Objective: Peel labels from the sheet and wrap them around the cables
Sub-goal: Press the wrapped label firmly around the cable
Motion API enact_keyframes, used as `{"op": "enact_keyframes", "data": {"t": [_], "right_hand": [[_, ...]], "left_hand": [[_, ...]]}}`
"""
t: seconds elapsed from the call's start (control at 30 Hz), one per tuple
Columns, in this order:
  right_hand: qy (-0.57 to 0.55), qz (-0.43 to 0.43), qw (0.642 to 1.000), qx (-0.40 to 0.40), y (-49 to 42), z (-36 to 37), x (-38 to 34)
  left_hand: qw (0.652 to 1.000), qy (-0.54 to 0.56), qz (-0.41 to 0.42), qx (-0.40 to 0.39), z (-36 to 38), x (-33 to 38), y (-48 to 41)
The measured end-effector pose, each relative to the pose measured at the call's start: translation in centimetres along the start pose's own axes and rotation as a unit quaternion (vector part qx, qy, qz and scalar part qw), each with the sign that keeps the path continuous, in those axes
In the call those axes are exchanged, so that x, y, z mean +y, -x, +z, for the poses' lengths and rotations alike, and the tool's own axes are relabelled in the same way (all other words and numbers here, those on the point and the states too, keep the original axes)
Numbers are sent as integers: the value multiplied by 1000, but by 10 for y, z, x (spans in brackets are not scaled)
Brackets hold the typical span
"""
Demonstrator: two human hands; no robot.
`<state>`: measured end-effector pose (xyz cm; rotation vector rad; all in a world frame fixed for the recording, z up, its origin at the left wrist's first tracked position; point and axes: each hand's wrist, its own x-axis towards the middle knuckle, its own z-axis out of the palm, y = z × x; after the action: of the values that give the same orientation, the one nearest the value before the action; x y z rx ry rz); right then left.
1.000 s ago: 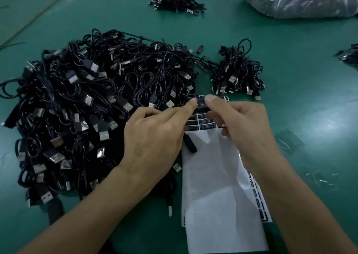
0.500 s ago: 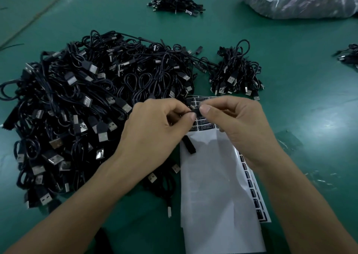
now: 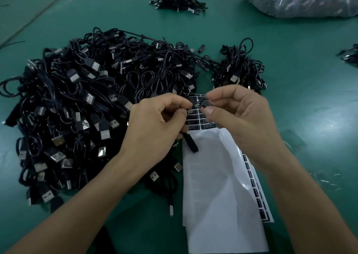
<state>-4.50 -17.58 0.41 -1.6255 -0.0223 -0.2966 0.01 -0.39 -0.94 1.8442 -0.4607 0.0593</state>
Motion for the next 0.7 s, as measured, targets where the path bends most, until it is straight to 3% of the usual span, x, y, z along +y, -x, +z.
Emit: {"op": "enact_keyframes", "data": {"t": [0.23,0.37,0.7], "right_hand": [[18,-6,998,-62,3,6,1],[42,-12,997,-60,4,8,3],[161,-50,986,-19,4,7,6]], "left_hand": [[996,62,-59,-23,0,4,-1],[994,91,-56,-25,-1,9,0],[1000,28,-8,-9,1,6,2]]}}
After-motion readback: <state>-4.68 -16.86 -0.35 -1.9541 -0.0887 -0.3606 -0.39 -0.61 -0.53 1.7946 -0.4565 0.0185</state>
